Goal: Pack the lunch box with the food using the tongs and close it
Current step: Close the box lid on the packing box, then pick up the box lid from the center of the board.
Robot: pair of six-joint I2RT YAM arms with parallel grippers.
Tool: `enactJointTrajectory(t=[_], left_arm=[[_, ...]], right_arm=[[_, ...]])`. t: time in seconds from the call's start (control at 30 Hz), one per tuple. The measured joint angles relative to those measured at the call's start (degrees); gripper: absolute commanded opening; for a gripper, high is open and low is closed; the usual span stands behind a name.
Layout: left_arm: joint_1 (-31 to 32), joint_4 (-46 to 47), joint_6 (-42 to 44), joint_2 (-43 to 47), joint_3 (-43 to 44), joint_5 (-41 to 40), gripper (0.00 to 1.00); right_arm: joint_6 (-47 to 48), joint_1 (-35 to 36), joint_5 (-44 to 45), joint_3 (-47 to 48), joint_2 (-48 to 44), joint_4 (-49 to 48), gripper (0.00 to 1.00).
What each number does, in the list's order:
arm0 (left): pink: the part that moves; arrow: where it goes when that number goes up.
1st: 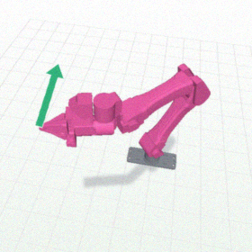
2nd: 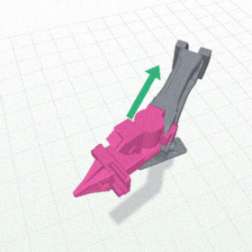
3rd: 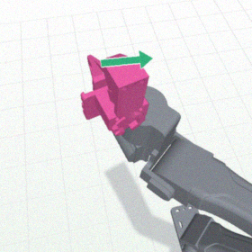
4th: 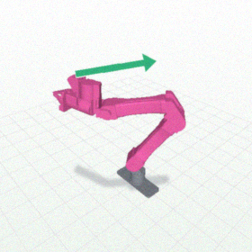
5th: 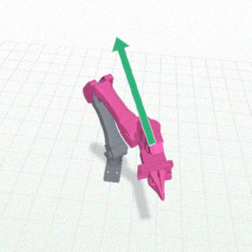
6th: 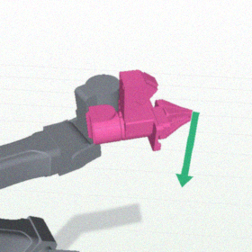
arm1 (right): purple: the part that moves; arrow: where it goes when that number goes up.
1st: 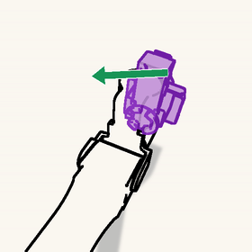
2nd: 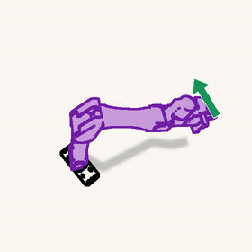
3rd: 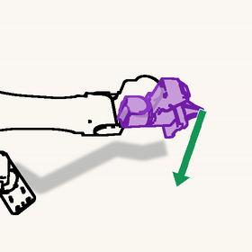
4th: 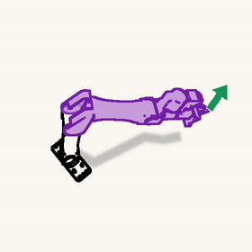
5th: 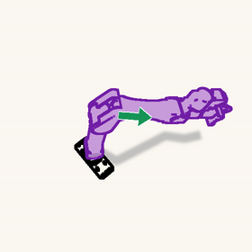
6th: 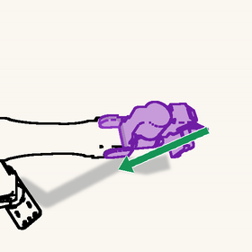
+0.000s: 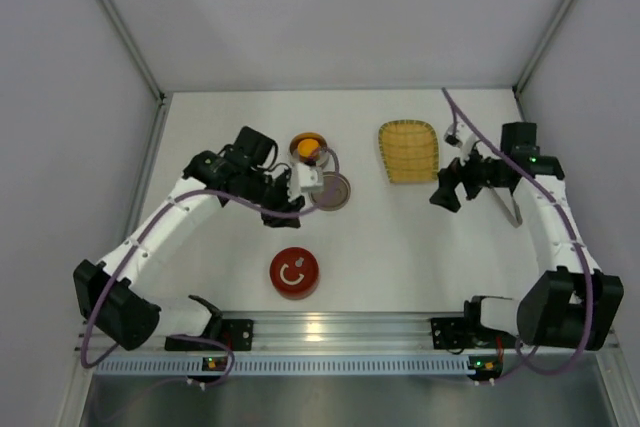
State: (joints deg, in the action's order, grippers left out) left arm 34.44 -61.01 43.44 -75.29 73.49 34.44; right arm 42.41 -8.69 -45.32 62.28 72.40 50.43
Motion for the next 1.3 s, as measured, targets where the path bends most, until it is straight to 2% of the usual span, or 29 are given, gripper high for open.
enactJointTrajectory(t=[0.07, 0.13, 0.23, 0.37, 0.4, 0.53, 0.83, 0.93, 1.3], left_arm=[[-7.58, 4.57, -6.93, -0.28, 0.44, 3.52, 0.42], [-14.16, 8.59, -12.98, -0.57, 0.46, 6.43, 0.44], [-21.46, 13.6, -20.02, -1.18, 0.44, 9.14, 0.48], [-28.44, 18.67, -26.91, -2.89, 0.42, 13.33, 0.53], [-30.08, 19.71, -28.17, -3.56, 0.42, 14.32, 0.53], [-34.71, 22.08, -30.95, -6.1, 0.13, 16.41, 0.54], [-41.07, 23.1, -31.78, -7.67, -2.6, 21.2, 0.53], [-41.53, 23.37, -31.5, -8.79, -2.91, 22.05, 0.53], [-41.51, 24.81, -31.32, -9.86, -4.11, 24.35, 0.52]], right_arm=[[-1.05, 8.66, 4.66, -0.48, -1.05, -3.58, 0.98], [-0.94, 16.55, 7.52, -0.48, -1.05, -6.4, 0.92], [0.66, 26.01, 10.97, 0.74, 1.77, -8.5, 0.86], [5.18, 34.34, 15.1, 7.13, 12.33, -9.35, 0.81], [6.29, 35.78, 16.06, 8.57, 14.69, -9.49, 0.78], [11.28, 41.55, 20.2, 13.92, 24.24, -10.75, 0.73], [20.13, 47.47, 25.46, 21.18, 38.8, -12.09, 0.68], [21.73, 47.67, 26.53, 22.32, 41.38, -12.31, 0.67], [25.59, 49.31, 28.35, 23.98, 45.16, -12.24, 0.51]])
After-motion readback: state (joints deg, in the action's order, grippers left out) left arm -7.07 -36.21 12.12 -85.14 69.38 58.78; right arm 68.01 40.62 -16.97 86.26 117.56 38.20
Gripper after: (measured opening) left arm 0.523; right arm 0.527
